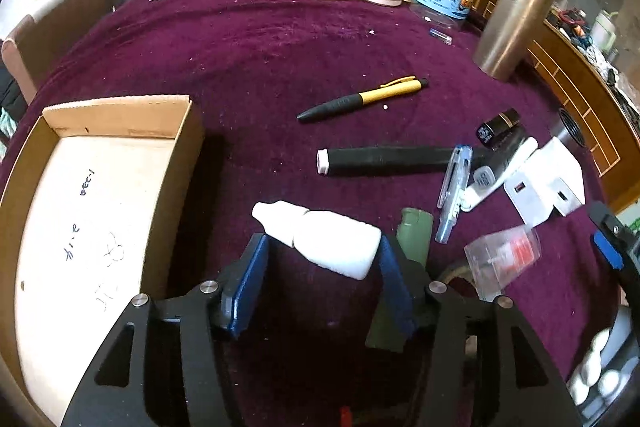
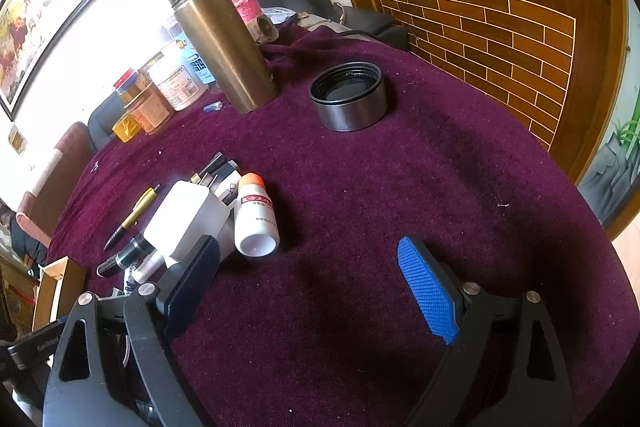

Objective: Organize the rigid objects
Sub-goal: 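Reach the left tool to the white dropper bottle and close on it, then carry the white bottle toward the cardboard box while the right tool grasps the black tape roll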

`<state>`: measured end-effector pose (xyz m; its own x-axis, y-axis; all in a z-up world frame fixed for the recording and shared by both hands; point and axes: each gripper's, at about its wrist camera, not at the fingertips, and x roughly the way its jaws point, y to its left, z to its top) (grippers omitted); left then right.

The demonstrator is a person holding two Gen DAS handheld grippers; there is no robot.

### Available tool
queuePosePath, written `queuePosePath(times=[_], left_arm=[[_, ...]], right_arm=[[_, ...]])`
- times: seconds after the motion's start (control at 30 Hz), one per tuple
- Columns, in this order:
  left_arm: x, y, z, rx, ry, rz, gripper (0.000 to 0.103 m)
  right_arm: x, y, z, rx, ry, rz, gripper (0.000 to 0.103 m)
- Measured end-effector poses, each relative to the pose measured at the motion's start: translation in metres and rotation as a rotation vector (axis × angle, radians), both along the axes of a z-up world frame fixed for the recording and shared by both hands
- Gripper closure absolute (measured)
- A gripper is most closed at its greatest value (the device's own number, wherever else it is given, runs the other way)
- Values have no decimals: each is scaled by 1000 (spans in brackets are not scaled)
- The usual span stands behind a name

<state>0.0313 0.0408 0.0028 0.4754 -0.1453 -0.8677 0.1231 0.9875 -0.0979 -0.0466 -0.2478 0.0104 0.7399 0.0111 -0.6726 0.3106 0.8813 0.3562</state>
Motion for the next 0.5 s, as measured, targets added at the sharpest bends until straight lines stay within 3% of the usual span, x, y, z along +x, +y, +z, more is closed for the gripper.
queuePosePath(times=[0.07, 0.2, 0.27, 0.37, 0.43, 0.47, 0.5], left_arm=[[4, 4, 2, -45, 17, 17, 50], [13, 22, 4, -207, 74, 76, 42], [18, 22, 4, -229, 100, 102, 40], [24, 6, 4, -144, 90, 101, 40], [22, -8, 2, -45, 58, 75, 41], [20, -10, 3, -30, 40, 70, 53], [18, -11, 2, -22, 37, 59, 53]], right_arm=[[0, 0, 0, 2, 0, -1, 11], [1, 0, -1, 3, 4, -1, 11], [1, 0, -1, 4, 5, -2, 11], [0, -2, -2, 11, 9, -7, 11], [0, -3, -2, 15, 11, -9, 11], [0, -4, -2, 17, 10, -9, 11], [0, -4, -2, 17, 10, -9, 11]])
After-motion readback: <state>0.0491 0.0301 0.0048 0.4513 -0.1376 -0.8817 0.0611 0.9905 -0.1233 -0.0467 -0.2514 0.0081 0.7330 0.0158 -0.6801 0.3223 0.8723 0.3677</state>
